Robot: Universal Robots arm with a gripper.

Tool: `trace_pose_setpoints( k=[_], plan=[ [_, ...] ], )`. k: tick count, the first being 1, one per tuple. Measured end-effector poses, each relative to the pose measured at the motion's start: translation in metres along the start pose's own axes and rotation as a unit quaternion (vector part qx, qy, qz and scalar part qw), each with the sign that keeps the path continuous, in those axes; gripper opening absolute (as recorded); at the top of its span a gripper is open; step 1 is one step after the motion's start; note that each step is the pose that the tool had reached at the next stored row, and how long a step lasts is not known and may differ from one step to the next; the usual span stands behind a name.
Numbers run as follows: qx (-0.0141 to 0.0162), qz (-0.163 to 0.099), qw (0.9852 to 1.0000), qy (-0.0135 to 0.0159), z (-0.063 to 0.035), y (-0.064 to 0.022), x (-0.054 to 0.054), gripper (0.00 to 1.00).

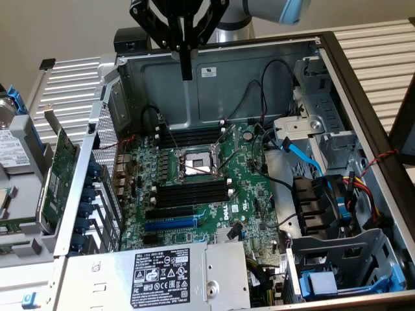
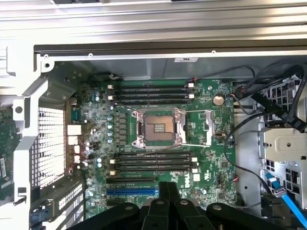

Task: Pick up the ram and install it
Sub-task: 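Reach for the ram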

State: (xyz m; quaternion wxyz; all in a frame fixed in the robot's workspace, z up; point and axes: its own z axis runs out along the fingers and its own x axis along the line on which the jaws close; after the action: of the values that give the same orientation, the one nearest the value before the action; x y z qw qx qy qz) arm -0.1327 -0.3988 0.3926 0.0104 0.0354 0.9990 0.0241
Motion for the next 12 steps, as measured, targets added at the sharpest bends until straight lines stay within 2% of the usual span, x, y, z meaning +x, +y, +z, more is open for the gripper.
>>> trace_pose_setpoints(
  k=[5, 12],
  plan=[
    [0.0000, 0.000, 1.0000, 0.0002, -0.0003, -0.0010, 0.014, 0.10],
    [-0.0004, 0.000, 1.0000, 0.0002, -0.0010, -0.0033, 0.046, 0.10]
  ],
)
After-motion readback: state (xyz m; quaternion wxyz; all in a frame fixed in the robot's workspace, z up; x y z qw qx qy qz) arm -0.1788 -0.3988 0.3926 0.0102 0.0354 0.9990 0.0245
